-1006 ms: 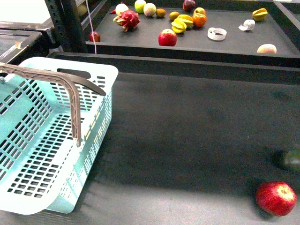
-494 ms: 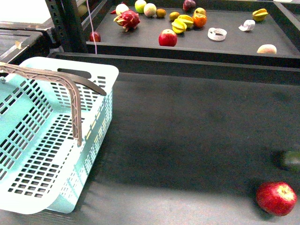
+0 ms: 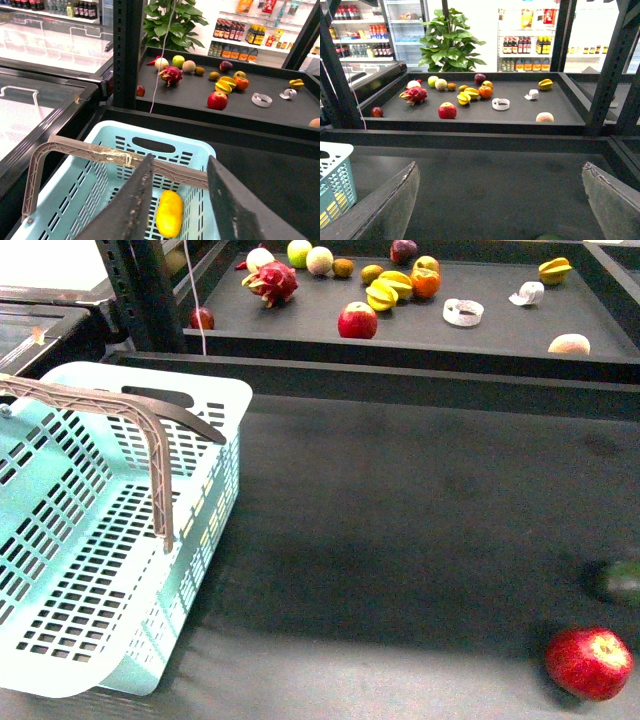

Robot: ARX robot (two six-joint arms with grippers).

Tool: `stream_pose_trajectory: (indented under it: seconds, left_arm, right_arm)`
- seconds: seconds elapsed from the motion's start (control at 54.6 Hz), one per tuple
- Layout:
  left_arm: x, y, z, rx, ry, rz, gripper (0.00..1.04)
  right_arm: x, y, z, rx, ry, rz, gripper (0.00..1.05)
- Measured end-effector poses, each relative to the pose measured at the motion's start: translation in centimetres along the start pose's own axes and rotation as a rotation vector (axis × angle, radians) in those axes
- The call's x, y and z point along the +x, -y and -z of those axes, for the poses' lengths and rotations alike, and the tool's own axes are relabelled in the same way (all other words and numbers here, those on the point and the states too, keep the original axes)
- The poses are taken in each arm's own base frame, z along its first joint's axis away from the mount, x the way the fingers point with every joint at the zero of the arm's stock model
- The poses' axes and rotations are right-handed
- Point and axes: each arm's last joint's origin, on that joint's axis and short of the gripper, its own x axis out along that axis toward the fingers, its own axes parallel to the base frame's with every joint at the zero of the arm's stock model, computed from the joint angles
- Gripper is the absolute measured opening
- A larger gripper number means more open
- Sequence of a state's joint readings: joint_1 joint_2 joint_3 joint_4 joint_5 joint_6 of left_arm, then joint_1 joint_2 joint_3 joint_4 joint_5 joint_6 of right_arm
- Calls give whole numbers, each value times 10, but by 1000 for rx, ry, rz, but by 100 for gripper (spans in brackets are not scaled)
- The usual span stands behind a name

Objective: Pick mango with right arm and hold basket with left

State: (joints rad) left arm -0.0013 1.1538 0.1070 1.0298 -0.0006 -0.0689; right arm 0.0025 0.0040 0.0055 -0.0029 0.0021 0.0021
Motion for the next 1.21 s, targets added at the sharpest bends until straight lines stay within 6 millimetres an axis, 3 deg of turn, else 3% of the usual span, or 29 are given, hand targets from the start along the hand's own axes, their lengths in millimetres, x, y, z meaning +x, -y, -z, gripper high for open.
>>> stream_pose_trajectory:
  seconds: [0.165, 0.695, 1.208]
  left_arm:
    - [-17, 0, -1, 43, 4, 0, 2]
    - [-51, 1, -9, 58, 31, 2, 2]
    - [-70, 1, -12, 61, 43, 2, 2]
  right_arm:
    - [0, 0, 0, 0, 0, 0, 97]
    - [0, 0, 0, 0, 0, 0, 97]
    - [0, 0, 0, 0, 0, 0, 97]
